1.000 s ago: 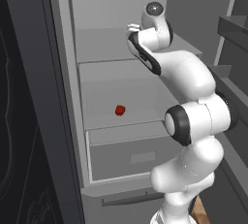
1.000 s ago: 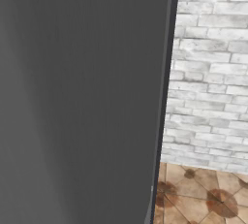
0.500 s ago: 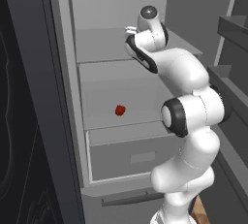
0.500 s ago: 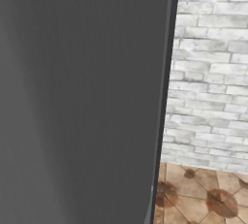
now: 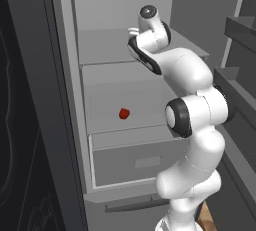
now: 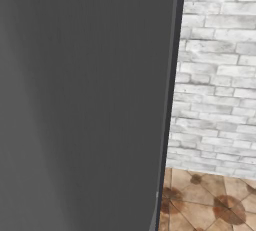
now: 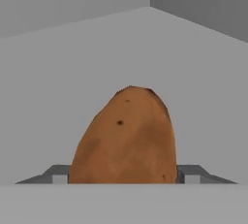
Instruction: Place the cold items (potato and bell pepper) from the fridge in one tupperware on the dining counter. Place the warm items (kebab skewer and hot dog) in the stove area in another tupperware.
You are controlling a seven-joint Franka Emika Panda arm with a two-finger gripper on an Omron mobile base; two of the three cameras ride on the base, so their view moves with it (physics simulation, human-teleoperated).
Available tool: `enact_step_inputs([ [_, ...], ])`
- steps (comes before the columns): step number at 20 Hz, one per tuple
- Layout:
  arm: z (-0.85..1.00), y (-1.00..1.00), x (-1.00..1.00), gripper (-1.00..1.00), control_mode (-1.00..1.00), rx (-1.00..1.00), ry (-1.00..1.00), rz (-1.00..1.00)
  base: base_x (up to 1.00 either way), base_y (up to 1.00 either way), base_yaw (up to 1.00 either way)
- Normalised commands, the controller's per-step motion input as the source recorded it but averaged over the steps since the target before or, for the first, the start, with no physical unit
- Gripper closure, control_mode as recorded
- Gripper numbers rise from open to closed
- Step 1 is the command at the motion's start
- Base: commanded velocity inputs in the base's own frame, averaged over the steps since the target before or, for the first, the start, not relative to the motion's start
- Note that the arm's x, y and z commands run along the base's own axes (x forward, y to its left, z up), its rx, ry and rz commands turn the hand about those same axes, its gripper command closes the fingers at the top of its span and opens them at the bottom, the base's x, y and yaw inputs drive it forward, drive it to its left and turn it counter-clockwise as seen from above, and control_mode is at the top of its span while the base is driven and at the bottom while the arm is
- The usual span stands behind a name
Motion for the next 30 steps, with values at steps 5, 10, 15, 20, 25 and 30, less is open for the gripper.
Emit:
enact_step_inputs([
  [5, -0.51, -0.26, 0.02, 1.0, -1.0, -0.02, 0.0, -0.11, 0.0, 0.0, 0.0],
  [10, -0.09, -0.06, -0.28, 1.0, -1.0, 0.1, -0.16, -0.05, 0.0, 0.0, 0.0],
  [15, 0.01, 0.03, -0.9, 1.0, -1.0, 0.16, -0.3, 0.0, 0.0, 0.0, 0.0],
  [20, 0.0, 0.31, -1.0, 1.0, -1.0, 0.06, -0.26, 0.0, 0.0, 0.0, 0.0],
  [25, 0.41, 0.52, -1.0, 1.0, -1.0, 0.11, -0.04, -0.09, 0.0, 0.0, 0.0],
  [30, 0.51, 0.26, -1.0, 1.0, -1.0, 0.14, 0.03, -0.09, 0.0, 0.0, 0.0],
])
